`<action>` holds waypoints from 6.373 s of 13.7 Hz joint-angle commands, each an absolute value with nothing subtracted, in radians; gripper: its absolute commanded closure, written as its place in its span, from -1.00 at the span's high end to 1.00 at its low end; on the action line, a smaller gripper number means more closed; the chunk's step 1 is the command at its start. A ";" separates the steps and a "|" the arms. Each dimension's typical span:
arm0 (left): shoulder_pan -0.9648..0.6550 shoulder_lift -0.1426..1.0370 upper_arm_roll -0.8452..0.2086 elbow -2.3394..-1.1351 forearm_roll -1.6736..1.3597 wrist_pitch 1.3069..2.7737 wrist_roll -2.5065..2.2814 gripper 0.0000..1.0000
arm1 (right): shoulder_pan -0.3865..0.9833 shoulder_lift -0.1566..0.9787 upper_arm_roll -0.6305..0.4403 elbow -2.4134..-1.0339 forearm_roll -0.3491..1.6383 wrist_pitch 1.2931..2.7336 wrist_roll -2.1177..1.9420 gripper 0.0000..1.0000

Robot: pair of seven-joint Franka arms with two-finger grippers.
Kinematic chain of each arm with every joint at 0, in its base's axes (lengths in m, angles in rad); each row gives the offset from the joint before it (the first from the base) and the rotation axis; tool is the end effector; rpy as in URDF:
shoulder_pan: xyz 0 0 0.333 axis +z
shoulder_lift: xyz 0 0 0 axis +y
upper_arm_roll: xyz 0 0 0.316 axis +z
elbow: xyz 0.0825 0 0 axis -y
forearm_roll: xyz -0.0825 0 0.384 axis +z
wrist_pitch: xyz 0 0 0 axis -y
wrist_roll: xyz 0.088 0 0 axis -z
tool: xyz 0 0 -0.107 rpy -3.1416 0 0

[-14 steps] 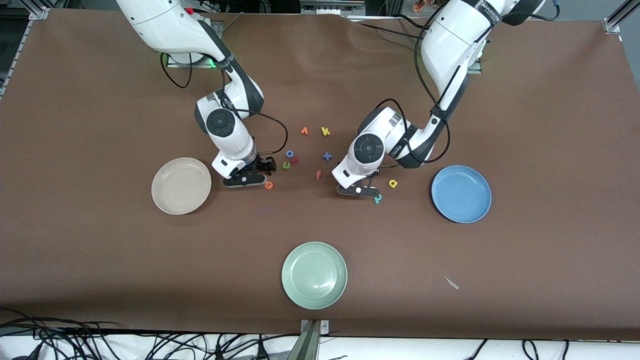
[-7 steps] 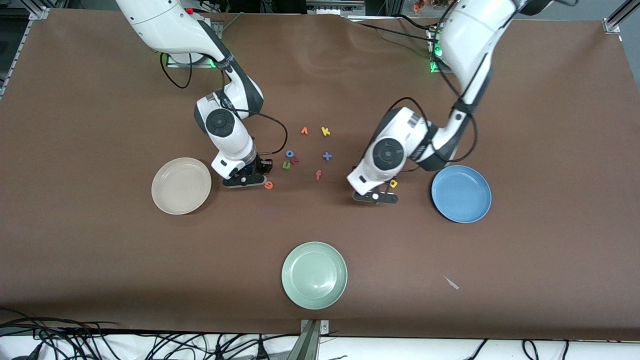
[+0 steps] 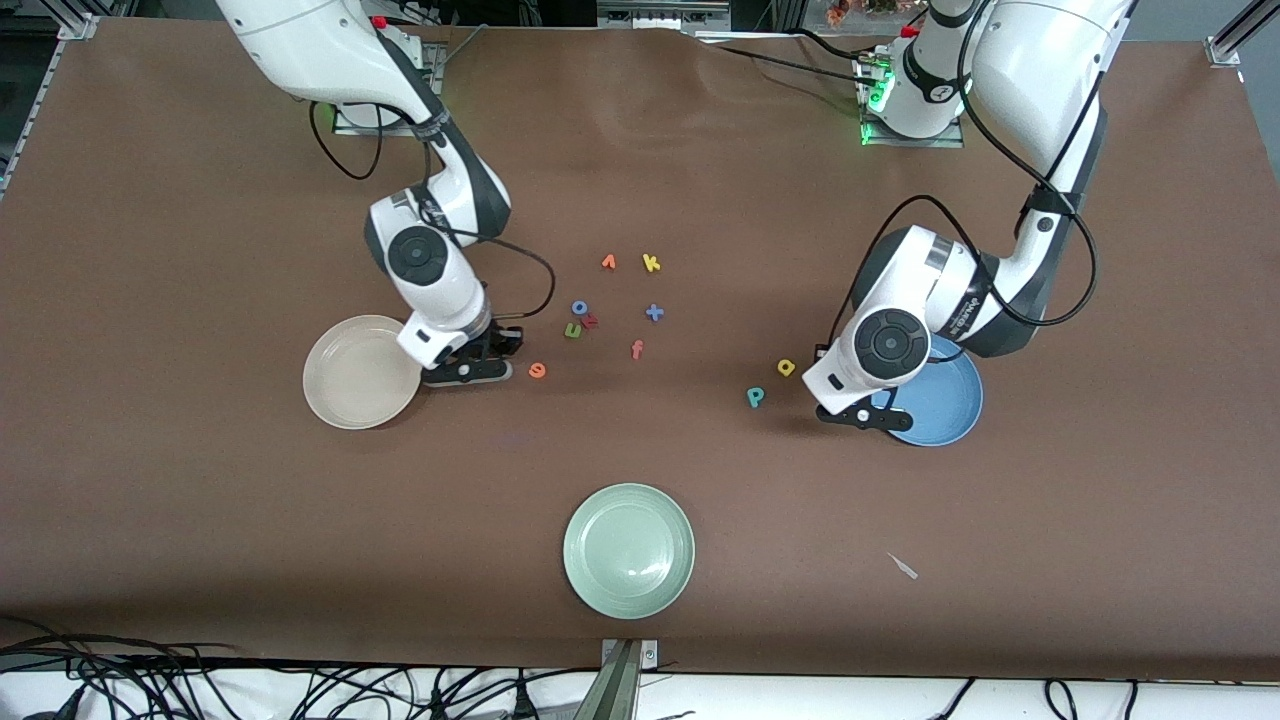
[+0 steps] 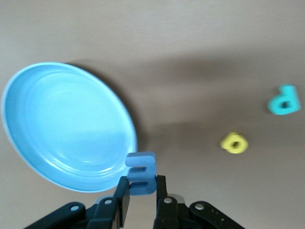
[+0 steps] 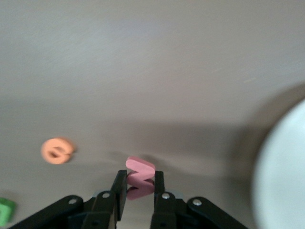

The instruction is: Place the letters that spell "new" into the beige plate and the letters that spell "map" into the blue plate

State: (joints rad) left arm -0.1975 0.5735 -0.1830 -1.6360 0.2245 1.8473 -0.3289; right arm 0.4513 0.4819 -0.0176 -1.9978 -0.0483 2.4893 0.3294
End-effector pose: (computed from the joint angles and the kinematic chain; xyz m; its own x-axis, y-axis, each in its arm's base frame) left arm 0.6086 -0.2118 0.2649 0.9483 -0.1042 -0.2998 -0.1663 -0.9677 -0.1896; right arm 0.5530 0.2567 0.2165 0.9893 0.1444 0.0205 0.1437 -0.9891 0.0330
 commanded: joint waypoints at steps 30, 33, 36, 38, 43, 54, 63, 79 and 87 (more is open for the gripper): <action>-0.202 0.729 -0.296 -1.485 0.069 2.109 -0.818 0.99 | 0.627 0.663 -0.049 -1.824 -0.035 2.566 0.712 0.29; -0.215 0.761 -0.296 -1.505 0.071 2.172 -0.818 0.75 | 0.627 0.669 -0.049 -1.825 -0.040 2.566 0.709 -0.17; -0.232 0.802 -0.293 -1.516 0.083 2.197 -0.813 0.69 | 0.624 0.666 -0.051 -1.825 -0.040 2.562 0.690 -0.67; -0.242 0.805 -0.293 -1.529 0.083 2.220 -0.802 0.68 | 0.621 0.655 -0.057 -1.824 -0.040 2.556 0.657 -0.71; -0.241 0.824 -0.293 -1.566 0.084 2.267 -0.798 -0.21 | 0.607 0.545 -0.194 -1.828 -0.035 2.350 0.312 -0.71; -0.128 0.666 -0.288 -1.546 0.124 1.993 -0.591 -1.00 | 0.609 0.296 -0.397 -2.186 0.006 2.413 0.052 0.64; 0.049 0.612 -0.287 -1.675 0.242 1.903 -0.241 0.64 | 0.666 0.481 -0.100 -1.997 0.032 2.511 0.679 0.64; -0.077 0.641 -0.393 -1.817 0.133 2.268 -0.837 0.85 | 0.811 0.624 -0.100 -1.962 0.028 2.661 0.907 -0.01; -0.052 0.638 -0.393 -1.937 0.135 2.457 -1.132 0.72 | 0.801 0.549 -0.167 -1.954 0.026 2.509 0.731 -0.76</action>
